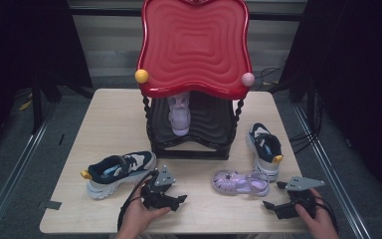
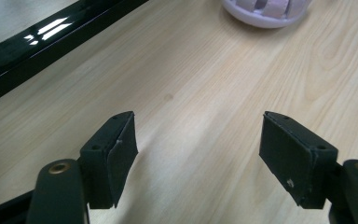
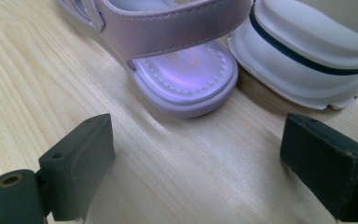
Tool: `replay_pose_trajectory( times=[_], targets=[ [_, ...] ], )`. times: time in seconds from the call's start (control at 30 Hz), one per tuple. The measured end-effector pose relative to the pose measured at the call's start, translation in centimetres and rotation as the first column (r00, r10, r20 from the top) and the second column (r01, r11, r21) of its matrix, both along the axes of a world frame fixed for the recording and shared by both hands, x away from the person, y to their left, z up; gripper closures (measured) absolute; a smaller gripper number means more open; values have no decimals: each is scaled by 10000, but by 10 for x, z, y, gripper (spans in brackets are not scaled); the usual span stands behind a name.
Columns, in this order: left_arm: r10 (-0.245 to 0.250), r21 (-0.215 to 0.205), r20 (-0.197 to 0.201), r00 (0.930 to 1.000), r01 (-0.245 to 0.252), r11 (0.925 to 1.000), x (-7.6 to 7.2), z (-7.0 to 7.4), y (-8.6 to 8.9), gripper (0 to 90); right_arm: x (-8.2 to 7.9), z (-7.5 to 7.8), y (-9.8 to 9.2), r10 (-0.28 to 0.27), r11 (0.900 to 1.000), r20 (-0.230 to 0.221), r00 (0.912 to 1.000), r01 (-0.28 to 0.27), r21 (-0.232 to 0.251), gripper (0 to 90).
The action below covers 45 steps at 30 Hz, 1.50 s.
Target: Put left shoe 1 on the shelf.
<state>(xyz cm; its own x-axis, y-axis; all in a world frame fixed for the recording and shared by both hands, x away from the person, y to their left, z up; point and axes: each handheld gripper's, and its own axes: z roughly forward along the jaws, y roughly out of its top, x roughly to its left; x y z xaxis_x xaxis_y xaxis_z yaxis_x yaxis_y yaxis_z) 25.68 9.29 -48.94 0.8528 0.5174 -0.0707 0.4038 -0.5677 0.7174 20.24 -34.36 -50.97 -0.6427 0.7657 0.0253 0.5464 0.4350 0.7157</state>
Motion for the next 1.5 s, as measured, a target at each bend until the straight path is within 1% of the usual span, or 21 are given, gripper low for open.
replay_pose_trajectory(
  times=[0.03, 0.1, 0.17, 0.3, 0.33, 0.4, 0.43, 0.5, 0.53, 0.67, 0.73, 0.8, 0.87, 0.9, 1.0, 1.07, 1.17, 1.2, 1.3, 1.4, 1.5],
  targets=[
    [-24, 163, 67, 10000, 23, 9999, 0, 0, 1, 270, 0, 0, 0, 6, 10000, 5, 10000, -6, 0, 91],
    [-10, 2, 26, 10000, 10, 10000, 0, 0, 3, 270, 0, 0, 0, 11, 10000, 5, 10000, -11, 3, 92],
    [-27, -43, 88, 10000, 27, 10000, 0, 0, 5, 266, 0, 0, 0, -21, 10000, -4, 10000, 21, 6, 92],
    [-93, 157, 140, 9999, 90, 9998, -2, -1, 6, 263, 0, 0, 0, 27, 10000, -6, 10000, -27, 10, 92],
    [-73, 223, 185, 9998, 69, 9997, -3, -2, 7, 261, 0, 0, 0, 30, 10000, -2, 10000, -30, 10, 92],
    [-3, 240, 97, 10000, 0, 9997, -3, -3, 10, 260, 0, 0, 0, -19, 10000, -22, 10000, 19, 12, 92],
    [8, 351, 161, 9999, -14, 9994, -3, -3, 11, 259, 0, 0, 1, 23, 10000, 6, 10000, -23, 21, 92],
    [9, 269, 117, 9999, -12, 9996, -5, -3, 13, 258, 0, 0, 1, 6, 10000, -18, 10000, -6, 10, 93],
    [-2, 327, 175, 9998, -4, 9995, -5, -3, 14, 256, 0, 1, 2, -26, 10000, -66, 10000, 25, -35, 97],
    [103, 388, 118, 9999, -107, 9992, -8, -5, 19, 249, 2, 3, 4, 85, 10000, -113, 9999, -86, -20, 139],
    [47, 514, 180, 9998, -56, 9987, -8, -6, 21, 247, 2, 3, 5, 206, 9995, -218, 9996, -201, 226, 144],
    [117, 397, 58, 9999, -119, 9991, -8, -8, 23, 243, 3, 4, 7, 203, 9997, -236, 9995, -200, 142, 153],
    [86, 484, 27, 10000, -88, 9988, -7, -10, 24, 238, 4, 4, 10, 287, 9995, -200, 9994, -284, 168, 171],
    [66, 564, 95, 9999, -71, 9984, -7, -11, 24, 234, 5, 5, 11, 278, 9996, -178, 9995, -276, 114, 174],
    [-88, 554, 82, 9999, 83, 9984, -8, -11, 22, 209, 6, 5, 17, 465, 9989, -177, 9988, -465, 17, 186],
    [-181, 564, 111, 9998, 175, 9983, -8, -12, 23, 196, 7, 4, 21, 509, 9986, -177, 9985, -512, -158, 166],
    [-272, 437, 154, 9995, 265, 9987, -8, -13, 24, 187, 7, 5, 21, 484, 9988, -205, 9986, -485, -43, 172],
    [-295, 513, 163, 9994, 287, 9983, -8, -13, 24, 182, 6, 5, 21, 451, 9990, -239, 9987, -451, 2, 173],
    [-365, 411, 193, 9991, 357, 9985, -7, -14, 25, 171, 2, 6, 20, 598, 9982, -297, 9978, -597, 48, 175],
    [-278, 290, 262, 9993, 271, 9992, -8, -15, 25, 156, -2, 6, 20, 666, 9978, -328, 9972, -664, 80, 182],
    [-408, 218, 326, 9986, 401, 9990, -7, -17, 26, 147, -8, 6, 20, 840, 9964, -369, 9958, -838, 91, 205]
  ],
)
